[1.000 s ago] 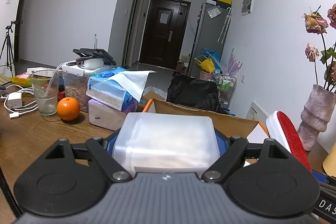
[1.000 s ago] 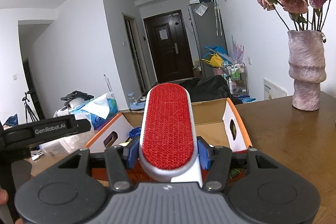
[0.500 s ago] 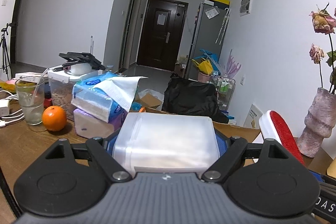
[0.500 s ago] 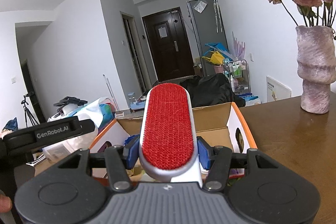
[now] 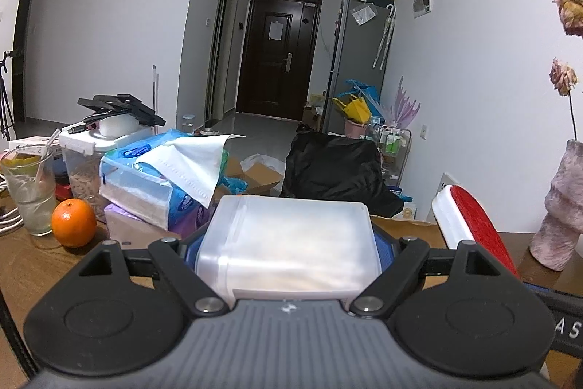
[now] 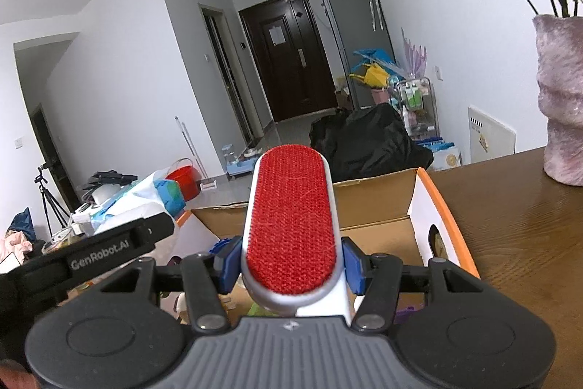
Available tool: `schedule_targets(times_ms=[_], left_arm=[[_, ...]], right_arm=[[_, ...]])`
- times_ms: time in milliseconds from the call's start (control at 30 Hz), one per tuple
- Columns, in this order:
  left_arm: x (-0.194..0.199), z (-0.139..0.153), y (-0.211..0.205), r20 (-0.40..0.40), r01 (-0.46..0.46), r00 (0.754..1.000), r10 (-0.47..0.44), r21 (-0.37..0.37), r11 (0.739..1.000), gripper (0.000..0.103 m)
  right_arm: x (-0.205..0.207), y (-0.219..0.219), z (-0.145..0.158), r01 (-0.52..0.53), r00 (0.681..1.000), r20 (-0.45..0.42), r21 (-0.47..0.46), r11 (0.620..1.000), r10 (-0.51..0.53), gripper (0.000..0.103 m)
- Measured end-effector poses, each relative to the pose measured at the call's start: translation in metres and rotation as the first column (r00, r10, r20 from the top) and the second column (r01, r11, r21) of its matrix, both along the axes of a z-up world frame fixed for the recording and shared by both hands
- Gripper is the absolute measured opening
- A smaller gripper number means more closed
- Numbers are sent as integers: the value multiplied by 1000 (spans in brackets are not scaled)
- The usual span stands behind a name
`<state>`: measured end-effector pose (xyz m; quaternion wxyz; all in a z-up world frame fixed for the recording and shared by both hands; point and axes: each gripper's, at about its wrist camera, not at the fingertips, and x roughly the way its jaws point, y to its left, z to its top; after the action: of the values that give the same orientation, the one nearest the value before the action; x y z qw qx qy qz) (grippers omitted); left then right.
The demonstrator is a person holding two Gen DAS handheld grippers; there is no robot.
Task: Organize rigid objects
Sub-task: 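Carry the lint roller in the right tool while the left tool carries the plastic box to the box, then open the right tool dropping the lint roller while the left tool releases the plastic box into the box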
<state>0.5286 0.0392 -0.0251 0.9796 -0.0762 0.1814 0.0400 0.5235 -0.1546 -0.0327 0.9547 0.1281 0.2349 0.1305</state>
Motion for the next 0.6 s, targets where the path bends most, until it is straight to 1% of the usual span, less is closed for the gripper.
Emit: schedule_targets(times_ms=[233,467,600], left_arm=[[18,-5,-1,-19,6,1000,-5,25,1000,84],[26,-9,-3,-25,23,999,-22,43,999,84],[30,-11,-6,-47,33,998,-30,59,998,85]], right_arm=[[24,-1,-3,16,998,-58,8,1000,-16,55],[47,-9,-10,10,990,-142,60,998,-2,55],[57,-12,-14,18,984,-176,78,997,-4,55]])
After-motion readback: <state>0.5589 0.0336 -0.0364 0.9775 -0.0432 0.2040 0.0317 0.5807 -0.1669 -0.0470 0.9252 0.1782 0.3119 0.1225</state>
